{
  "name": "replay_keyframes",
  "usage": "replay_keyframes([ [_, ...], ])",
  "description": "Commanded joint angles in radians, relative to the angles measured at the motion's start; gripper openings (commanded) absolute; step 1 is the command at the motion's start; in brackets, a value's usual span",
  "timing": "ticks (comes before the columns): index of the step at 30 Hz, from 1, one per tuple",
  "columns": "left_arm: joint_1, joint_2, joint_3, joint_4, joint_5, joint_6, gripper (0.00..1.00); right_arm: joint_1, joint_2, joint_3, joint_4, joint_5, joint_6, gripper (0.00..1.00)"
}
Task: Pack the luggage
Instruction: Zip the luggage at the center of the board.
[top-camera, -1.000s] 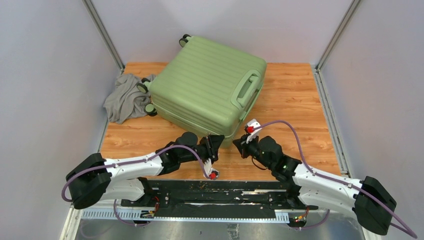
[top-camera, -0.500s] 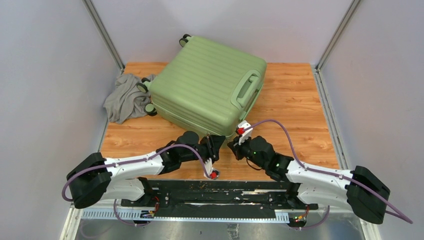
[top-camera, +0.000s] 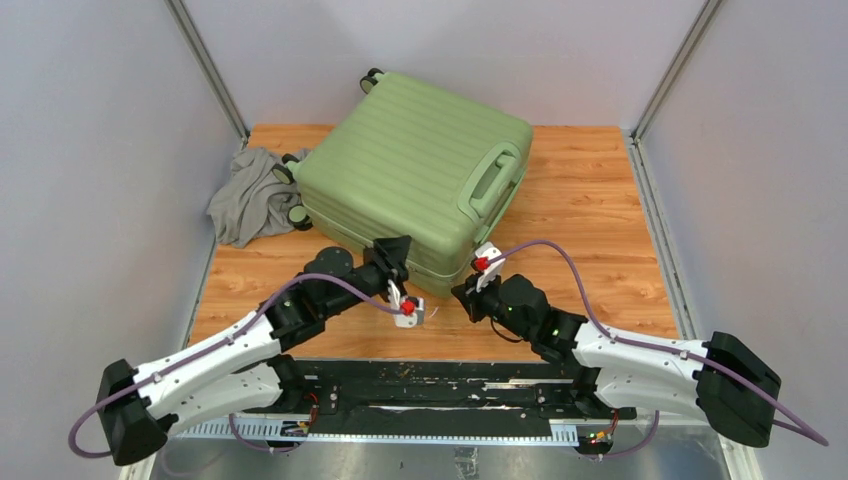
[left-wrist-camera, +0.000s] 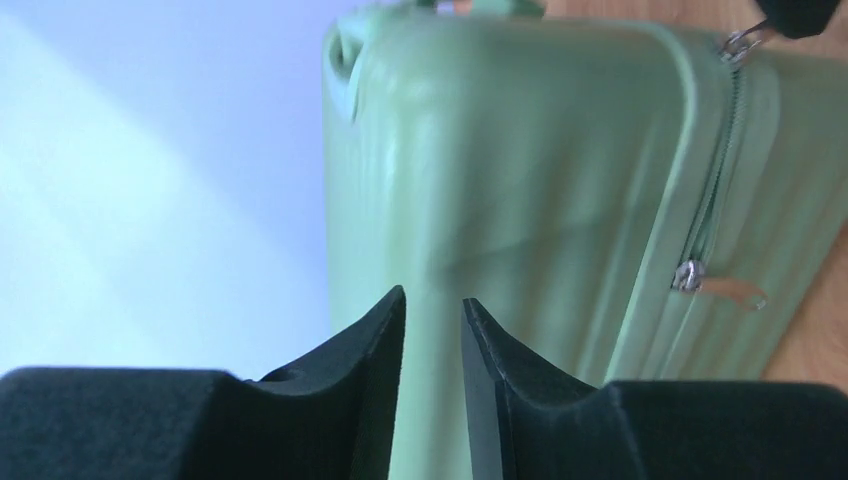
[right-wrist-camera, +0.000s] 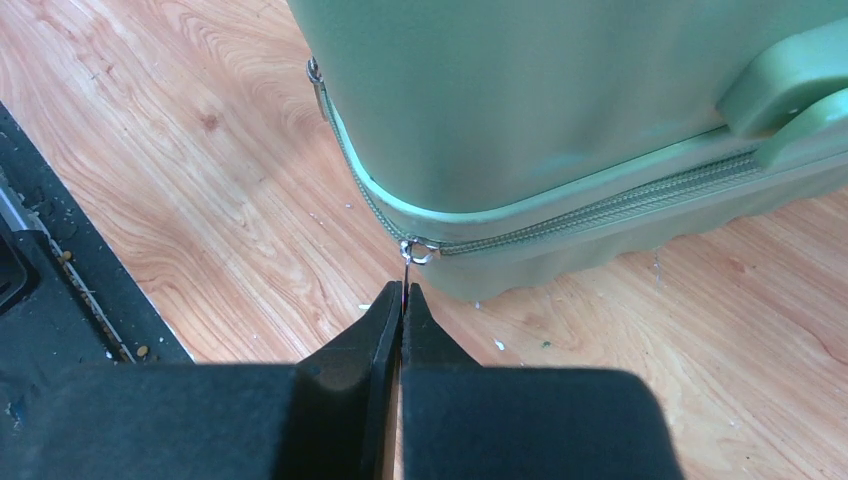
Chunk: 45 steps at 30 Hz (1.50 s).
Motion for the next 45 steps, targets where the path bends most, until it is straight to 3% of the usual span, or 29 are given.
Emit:
replay_keyframes([
  [1,0.069,-0.022,0.061,-0.316,-0.082,-0.347,0.32,0.04,-0.019,0.019,0.049,-0.083,0.028,0.0],
  [3,0.108,0.011,0.072,-0.378,-0.07,-0.393,0.24,0.04,-0.017,0.023,0.041,-0.078,0.032,0.0],
  [6,0.166,0.073,0.049,-0.334,-0.071,-0.416,0.12,0.041,-0.024,0.026,0.025,-0.058,0.04,0.0],
  [12,0.218,0.218,0.142,-0.405,0.078,-0.458,0.0,0.04,-0.046,0.027,-0.005,-0.026,0.044,0.0],
  [18,0.218,0.292,0.161,-0.341,0.167,-0.55,0.0,0.04,-0.052,0.016,0.0,-0.013,0.05,0.0],
  [25,0.209,0.369,0.195,-0.287,0.249,-0.535,0.0,0.041,-0.018,0.04,0.032,-0.061,0.042,0.0],
  [37,0.085,0.491,0.296,-0.211,0.262,-0.494,0.0,0.052,0.031,0.061,0.116,-0.12,0.063,0.0],
  [40,0.078,0.478,0.348,-0.304,0.267,-0.475,0.0,0.049,0.025,0.057,0.109,-0.092,0.063,0.0],
  [45,0.144,0.391,0.439,-0.699,0.241,-0.422,0.04,0.038,0.001,0.035,0.1,-0.052,0.08,0.0],
])
